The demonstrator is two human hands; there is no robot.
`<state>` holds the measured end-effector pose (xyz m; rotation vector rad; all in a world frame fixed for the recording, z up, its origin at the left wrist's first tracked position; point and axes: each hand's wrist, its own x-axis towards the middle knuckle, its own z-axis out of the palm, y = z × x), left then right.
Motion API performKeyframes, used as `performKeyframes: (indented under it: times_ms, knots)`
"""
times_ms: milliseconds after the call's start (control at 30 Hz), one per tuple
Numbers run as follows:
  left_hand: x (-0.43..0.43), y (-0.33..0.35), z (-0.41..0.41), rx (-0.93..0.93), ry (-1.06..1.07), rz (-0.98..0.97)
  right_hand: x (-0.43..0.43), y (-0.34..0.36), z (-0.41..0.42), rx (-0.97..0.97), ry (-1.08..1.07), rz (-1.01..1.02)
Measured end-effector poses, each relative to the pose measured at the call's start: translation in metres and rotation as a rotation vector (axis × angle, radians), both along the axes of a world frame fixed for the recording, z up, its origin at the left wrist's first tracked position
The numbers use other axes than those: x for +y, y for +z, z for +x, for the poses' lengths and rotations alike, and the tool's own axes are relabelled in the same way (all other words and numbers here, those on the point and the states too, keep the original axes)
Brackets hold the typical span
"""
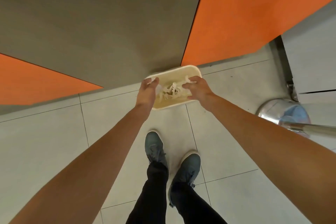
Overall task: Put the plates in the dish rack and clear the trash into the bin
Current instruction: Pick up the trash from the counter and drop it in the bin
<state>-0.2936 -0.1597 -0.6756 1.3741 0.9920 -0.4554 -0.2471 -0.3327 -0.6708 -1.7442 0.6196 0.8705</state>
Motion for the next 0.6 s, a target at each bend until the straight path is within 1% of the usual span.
performKeyframes:
  times_ms: [33, 100, 200, 333, 433, 500, 600]
  knots:
    - [0.002, -0.005, -0.001, 0.026, -0.042, 0.011, 0.000, 0.001, 0.002, 0.045, -0.014, 0.021]
    - [0.006, -0.010, -0.006, 0.050, -0.113, 0.020, 0.000, 0.000, 0.003, 0.082, -0.014, 0.001]
    - [0.009, -0.007, -0.014, 0.050, -0.162, 0.055, -0.001, 0.002, 0.001, 0.061, -0.008, -0.070]
    - [0.004, 0.022, -0.020, -0.008, -0.179, 0.118, 0.000, 0.018, -0.006, 0.035, 0.071, -0.067]
    - [-0.005, 0.051, -0.024, -0.083, -0.235, 0.166, 0.002, 0.041, -0.011, -0.059, 0.200, -0.071]
    - [-0.012, 0.074, -0.028, -0.128, -0.262, 0.202, 0.006, 0.062, -0.015, -0.174, 0.294, -0.064]
    - [-0.014, 0.110, -0.031, -0.184, -0.273, 0.313, 0.011, 0.093, -0.021, -0.330, 0.413, -0.086]
